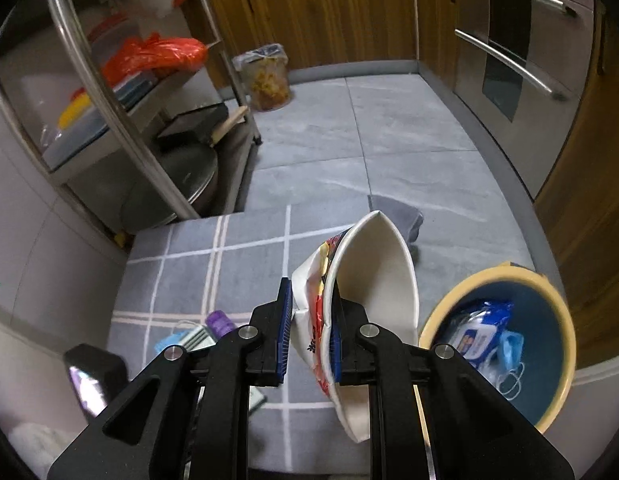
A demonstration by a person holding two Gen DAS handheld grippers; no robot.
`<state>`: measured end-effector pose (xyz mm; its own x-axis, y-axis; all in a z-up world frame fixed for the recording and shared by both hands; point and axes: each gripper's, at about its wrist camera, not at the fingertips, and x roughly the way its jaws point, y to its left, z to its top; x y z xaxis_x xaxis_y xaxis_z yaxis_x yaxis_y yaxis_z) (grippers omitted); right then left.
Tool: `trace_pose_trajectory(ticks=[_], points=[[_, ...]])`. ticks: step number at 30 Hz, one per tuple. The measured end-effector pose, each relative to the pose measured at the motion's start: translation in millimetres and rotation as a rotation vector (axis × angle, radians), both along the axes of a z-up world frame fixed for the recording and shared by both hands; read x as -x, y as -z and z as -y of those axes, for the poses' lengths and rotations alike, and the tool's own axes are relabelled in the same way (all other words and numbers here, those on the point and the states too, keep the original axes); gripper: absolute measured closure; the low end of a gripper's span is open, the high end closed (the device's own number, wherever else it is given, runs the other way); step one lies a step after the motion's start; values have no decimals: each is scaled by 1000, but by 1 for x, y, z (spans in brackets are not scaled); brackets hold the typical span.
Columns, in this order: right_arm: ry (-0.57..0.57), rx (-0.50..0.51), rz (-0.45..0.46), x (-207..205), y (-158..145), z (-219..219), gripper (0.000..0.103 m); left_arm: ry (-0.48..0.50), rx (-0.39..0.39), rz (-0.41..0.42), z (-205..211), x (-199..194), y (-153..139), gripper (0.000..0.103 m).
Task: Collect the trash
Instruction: 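Grasp the white medicine box with the left gripper while the right holds the cup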
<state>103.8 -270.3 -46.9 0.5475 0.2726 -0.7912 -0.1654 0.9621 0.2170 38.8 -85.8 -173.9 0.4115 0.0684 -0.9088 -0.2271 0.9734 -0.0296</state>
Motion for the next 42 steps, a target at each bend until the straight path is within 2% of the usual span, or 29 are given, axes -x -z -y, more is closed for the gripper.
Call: trace_pose_trajectory(ticks=[5,9,11,16,20,22,24,27,29,33,35,37,41,42], points=[[-12,-29,-17,-8,6,0,86,-54,-70,-37,9,-8,18,6],[-37,-48,-26,-11,7,-4,86,-133,-42,-60,3,-14,27,6],[-52,-56,-23,-12,6,-7,86,-142,-40,-51,3,-18,29,6],[-66,-68,-26,-15,5,-11,85,-146,-58,-52,8,-25,35,5],[-75,-65,-35,-17,8,-13,85,-60,-135,-41,19,-25,38,5],[-78,-63,-36,-19,8,-15,85,-51,-120,-46,18,-22,37,6],[-78,-65,-35,-20,8,-16,85,-45,-85,-50,14,-20,35,8],[-78,-70,-38,-22,9,-17,85,31,-84,-51,12,-21,32,15],[-77,-76,-48,-24,11,-18,85,58,-60,-54,9,-22,31,24],[-75,-73,-57,-26,14,-19,85,76,-4,-63,-3,-24,28,36],[-68,-67,-62,-27,16,-18,85,90,2,-37,-6,-23,17,53],[-57,-72,-73,-28,18,-16,85,126,0,-33,-5,-23,11,59],[-38,-77,-96,-28,22,-12,85,134,67,-56,-11,-24,12,57],[-36,-74,-99,-27,22,-11,85,137,58,-56,-11,-24,13,55]])
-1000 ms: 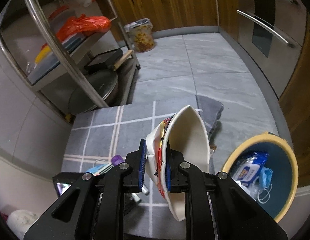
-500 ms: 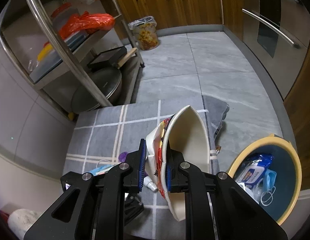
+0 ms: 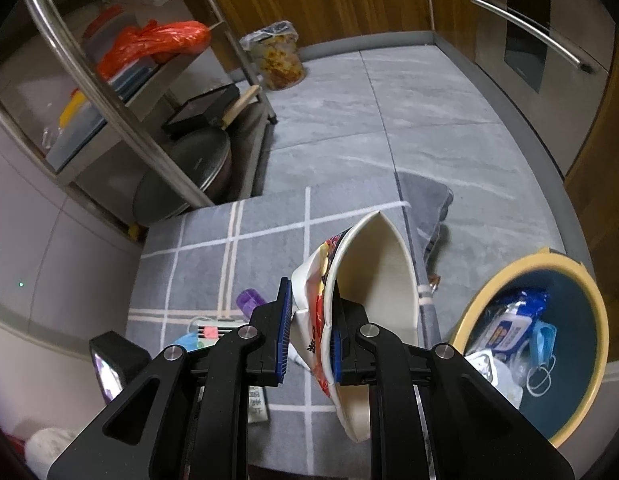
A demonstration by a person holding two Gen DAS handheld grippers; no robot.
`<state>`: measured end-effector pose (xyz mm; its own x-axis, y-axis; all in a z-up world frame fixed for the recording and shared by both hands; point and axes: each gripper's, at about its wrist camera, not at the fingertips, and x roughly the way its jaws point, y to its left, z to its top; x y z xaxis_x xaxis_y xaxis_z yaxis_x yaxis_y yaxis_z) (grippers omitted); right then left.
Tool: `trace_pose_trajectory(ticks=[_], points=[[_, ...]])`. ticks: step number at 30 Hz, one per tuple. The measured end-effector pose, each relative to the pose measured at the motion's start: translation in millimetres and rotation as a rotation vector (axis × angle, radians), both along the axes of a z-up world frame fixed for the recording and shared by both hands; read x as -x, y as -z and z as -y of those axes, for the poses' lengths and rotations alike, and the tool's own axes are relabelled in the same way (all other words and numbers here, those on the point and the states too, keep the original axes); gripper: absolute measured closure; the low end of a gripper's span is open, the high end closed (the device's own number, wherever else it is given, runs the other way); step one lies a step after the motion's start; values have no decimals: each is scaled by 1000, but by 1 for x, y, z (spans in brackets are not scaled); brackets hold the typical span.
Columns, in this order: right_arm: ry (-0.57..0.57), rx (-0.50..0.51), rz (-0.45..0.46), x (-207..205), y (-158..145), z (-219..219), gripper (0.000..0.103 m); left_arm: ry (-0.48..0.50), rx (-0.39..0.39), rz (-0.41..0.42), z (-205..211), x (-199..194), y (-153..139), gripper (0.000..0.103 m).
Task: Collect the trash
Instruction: 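Grasp the white medicine box with the left gripper while the right holds the cup, then carry the medicine box and paper cup over the teal bin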
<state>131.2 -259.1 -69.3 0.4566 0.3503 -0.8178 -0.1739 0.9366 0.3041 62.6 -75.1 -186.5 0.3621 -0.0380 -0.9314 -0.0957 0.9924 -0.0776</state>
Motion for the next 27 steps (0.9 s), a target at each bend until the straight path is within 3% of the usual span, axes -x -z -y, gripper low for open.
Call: trace_pose_trajectory(ticks=[2,5,10,11,14,20,27], points=[[4,0,-2,2,0,1,85,9,-34,8,4,0,1,33],[7,4,-1,4,0,3,85,34,-66,18,13,1,4,16],[5,29,-6,4,4,3,85,132,-177,-37,31,-2,24,16],[5,34,-9,3,5,2,85,136,-185,-51,31,-2,28,22],[0,40,-14,1,8,1,85,121,-152,-37,24,-2,25,25],[1,41,-13,-3,9,-2,85,107,-113,14,15,3,-5,27],[39,22,-17,-4,8,8,85,124,-60,144,6,16,-64,28]])
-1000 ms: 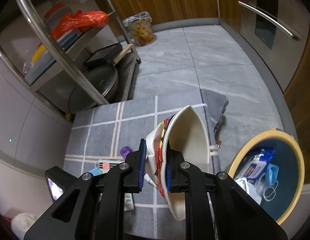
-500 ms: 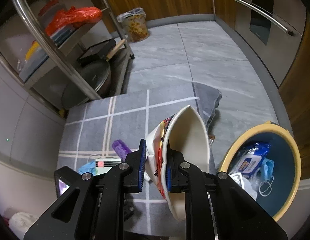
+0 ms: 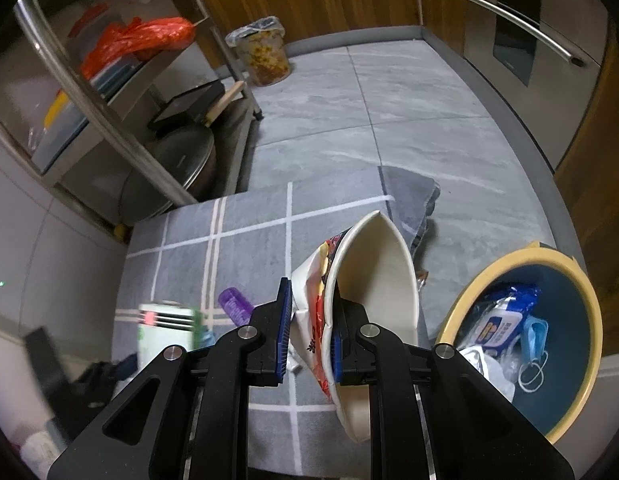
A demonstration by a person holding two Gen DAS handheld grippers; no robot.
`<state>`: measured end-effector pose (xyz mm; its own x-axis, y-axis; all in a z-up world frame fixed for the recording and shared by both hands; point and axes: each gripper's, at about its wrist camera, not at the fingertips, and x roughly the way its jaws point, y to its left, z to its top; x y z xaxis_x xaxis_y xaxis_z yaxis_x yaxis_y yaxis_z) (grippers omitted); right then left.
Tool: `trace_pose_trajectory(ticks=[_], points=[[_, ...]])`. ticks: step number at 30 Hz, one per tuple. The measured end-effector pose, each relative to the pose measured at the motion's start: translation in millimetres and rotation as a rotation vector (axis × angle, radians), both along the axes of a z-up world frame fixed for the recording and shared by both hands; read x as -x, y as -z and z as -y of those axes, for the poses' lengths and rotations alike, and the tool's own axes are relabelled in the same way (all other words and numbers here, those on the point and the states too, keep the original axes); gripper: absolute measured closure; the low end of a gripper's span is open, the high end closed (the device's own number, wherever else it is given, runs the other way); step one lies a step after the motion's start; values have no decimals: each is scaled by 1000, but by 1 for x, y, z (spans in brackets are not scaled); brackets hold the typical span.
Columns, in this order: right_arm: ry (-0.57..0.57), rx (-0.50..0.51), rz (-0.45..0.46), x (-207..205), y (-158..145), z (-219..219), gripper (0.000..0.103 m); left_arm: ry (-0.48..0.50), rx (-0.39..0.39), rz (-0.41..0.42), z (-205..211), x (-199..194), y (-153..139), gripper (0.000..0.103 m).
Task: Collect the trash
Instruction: 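Carry the medicine box and paper cup over the teal bin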
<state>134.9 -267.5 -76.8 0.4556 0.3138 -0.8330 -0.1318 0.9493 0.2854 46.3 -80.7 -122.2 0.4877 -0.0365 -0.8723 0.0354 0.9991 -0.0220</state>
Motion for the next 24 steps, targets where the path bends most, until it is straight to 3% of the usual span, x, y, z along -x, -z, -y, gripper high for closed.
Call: trace_pose_trajectory(ticks=[7,12,18,24], points=[[53,-59,-7,5,-4,21,85,110,70,141,1,10,-54,29],[105,-94,25,12,-16,39,85,191,35,238,7,13,-86,29],[147,-72,72,27,-29,62,85,239,4,322,18,11,-102,29],[249,-10,175,49,-49,111,85,289,20,313,37,2,-97,29]])
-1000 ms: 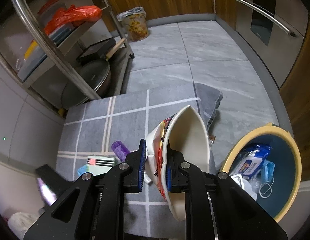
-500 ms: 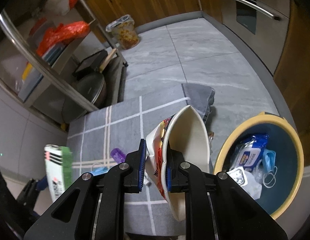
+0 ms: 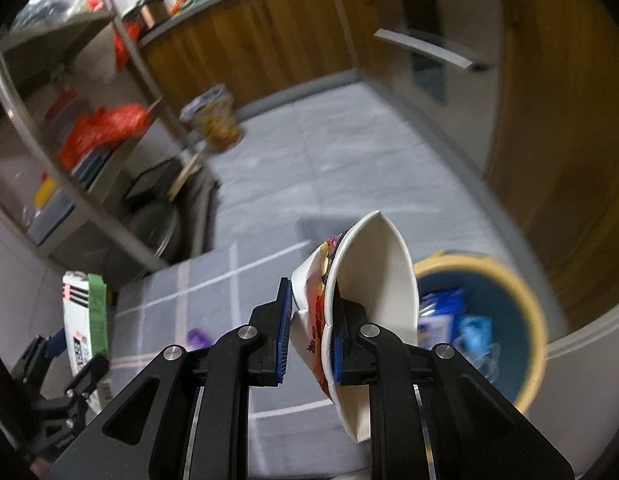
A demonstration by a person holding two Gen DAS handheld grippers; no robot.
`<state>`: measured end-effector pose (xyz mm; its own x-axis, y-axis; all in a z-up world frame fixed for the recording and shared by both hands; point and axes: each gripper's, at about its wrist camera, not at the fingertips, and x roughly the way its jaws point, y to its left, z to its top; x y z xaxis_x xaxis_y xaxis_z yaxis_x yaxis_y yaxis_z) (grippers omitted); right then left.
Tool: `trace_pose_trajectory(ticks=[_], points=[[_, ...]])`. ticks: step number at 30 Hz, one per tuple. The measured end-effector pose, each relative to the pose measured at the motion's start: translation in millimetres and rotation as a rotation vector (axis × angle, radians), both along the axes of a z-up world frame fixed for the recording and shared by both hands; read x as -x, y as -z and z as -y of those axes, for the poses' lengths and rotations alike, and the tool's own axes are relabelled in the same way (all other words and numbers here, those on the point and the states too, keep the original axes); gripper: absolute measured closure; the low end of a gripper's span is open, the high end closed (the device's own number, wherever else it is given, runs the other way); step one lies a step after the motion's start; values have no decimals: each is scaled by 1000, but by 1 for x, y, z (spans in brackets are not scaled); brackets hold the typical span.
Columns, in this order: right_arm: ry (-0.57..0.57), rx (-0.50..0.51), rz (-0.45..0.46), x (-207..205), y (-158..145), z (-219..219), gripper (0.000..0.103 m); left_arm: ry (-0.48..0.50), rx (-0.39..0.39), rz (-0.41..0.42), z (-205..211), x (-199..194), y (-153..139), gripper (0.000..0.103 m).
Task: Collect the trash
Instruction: 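Carry the medicine box and paper cup over the teal bin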
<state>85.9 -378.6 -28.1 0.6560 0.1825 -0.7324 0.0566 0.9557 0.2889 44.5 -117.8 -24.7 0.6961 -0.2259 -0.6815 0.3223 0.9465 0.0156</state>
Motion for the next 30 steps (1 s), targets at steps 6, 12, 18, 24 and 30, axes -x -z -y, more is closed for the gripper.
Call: trace_pose_trajectory(ticks=[6,12,18,24,30], points=[[199,-4,11,3,7,63,85,84,2,42,45,-23,0,29],[271,-15,-94,-6,40,95,85,209,14,-12,84,-23,23,29],[324,-38,-217,-8,70,116,85,340,-24,-54,127,-23,43,29],[356,-48,-297,-4,87,130,85,423,-59,-88,163,-18,61,29],[361,-67,-317,3,90,144,85,450,-56,-110,189,-25,73,29]])
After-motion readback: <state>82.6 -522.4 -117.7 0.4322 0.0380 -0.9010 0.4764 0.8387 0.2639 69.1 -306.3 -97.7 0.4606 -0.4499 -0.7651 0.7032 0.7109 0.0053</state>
